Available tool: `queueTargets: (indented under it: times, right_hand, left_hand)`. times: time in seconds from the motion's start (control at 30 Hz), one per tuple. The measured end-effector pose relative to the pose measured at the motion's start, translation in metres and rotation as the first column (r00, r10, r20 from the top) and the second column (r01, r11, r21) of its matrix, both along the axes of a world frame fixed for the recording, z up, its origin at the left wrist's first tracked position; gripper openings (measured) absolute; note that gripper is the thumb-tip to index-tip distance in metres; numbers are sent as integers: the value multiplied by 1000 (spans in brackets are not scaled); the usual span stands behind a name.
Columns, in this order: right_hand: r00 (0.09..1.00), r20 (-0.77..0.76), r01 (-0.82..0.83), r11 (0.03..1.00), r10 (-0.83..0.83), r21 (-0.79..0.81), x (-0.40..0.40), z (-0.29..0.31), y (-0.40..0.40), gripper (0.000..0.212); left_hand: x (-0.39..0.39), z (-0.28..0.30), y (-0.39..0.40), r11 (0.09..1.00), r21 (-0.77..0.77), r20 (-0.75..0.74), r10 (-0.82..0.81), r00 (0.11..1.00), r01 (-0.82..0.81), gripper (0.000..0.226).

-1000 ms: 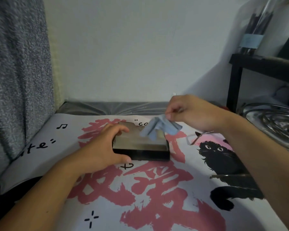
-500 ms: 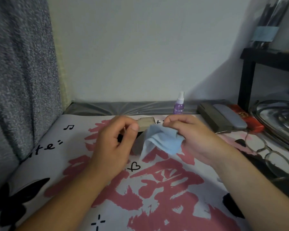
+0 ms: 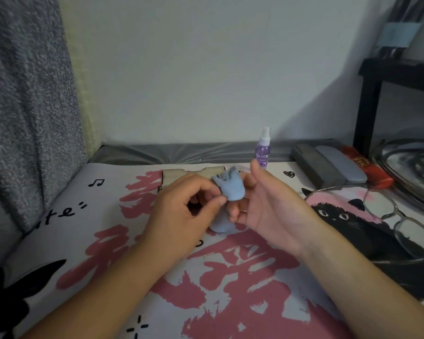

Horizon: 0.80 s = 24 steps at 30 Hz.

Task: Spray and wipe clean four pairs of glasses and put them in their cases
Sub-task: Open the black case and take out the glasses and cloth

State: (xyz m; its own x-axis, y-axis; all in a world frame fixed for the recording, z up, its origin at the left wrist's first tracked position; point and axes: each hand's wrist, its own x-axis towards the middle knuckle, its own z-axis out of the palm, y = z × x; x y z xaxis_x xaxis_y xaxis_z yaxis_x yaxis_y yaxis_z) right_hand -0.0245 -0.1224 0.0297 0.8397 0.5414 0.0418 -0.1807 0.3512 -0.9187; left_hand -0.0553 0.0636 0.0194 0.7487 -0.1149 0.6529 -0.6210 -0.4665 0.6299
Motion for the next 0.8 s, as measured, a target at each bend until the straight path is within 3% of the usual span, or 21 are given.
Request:
queueTargets:
  times: [0.1, 0.17, 0.33, 0.47, 0.63, 0.8]
  right_hand:
    - [985, 165, -54, 998, 56, -17, -2, -2, -2, 53]
    - [972, 235, 22, 999, -12, -41, -5, -5, 1, 35]
    - [924, 339, 223, 969, -175, -108, -8, 0, 11, 26]
    - [867, 436, 339, 926, -240, -165, -15, 15, 17, 2]
    - [809, 582, 345, 868, -83, -357, -21, 47, 18, 18]
    - [804, 594, 380, 801, -37, -464, -17, 68, 18, 25]
  left_hand:
    - [-4, 4, -3, 991, -132, -110, -41, 993, 26, 12]
    - [-5, 6, -4, 990, -138, -120, -46, 992, 29, 13]
    - [-5, 7, -5, 991, -132, -59, 0, 998, -8, 11]
    - [-5, 9, -3, 982, -188, -41, -7, 999, 0, 8]
    - [-12, 17, 1, 930, -355, -115, -146, 983, 97, 11]
    - [-11, 24, 10, 856, -503, -209, -259, 943, 123, 15]
